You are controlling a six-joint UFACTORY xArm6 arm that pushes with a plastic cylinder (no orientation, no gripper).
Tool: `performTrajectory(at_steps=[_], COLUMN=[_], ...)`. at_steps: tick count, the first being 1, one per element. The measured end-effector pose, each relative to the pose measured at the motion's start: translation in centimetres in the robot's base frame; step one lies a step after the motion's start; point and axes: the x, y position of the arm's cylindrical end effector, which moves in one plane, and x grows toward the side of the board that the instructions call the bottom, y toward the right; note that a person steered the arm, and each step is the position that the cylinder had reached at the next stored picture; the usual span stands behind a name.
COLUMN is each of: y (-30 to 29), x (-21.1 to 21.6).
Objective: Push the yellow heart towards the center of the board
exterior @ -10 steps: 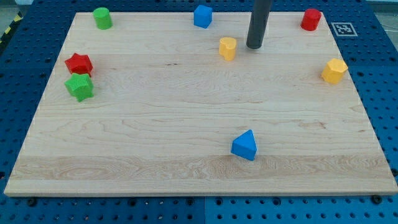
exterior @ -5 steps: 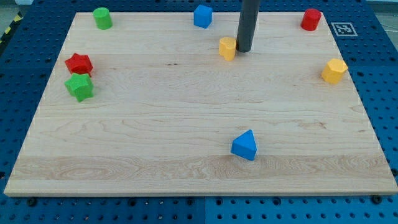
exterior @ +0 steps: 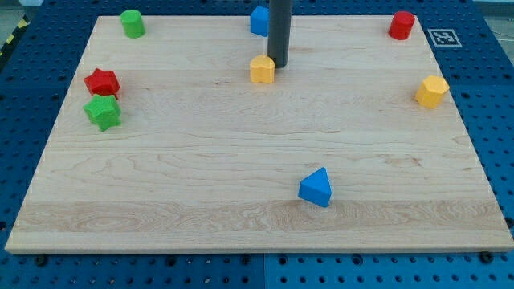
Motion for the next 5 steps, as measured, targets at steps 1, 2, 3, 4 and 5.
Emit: performTrajectory(at_steps=[1, 2, 3, 4, 5], y=[-2.1, -4.2, -4.5, -4.5, -4.3], x=[0.0, -0.6, 1.1, 2.5, 3.8])
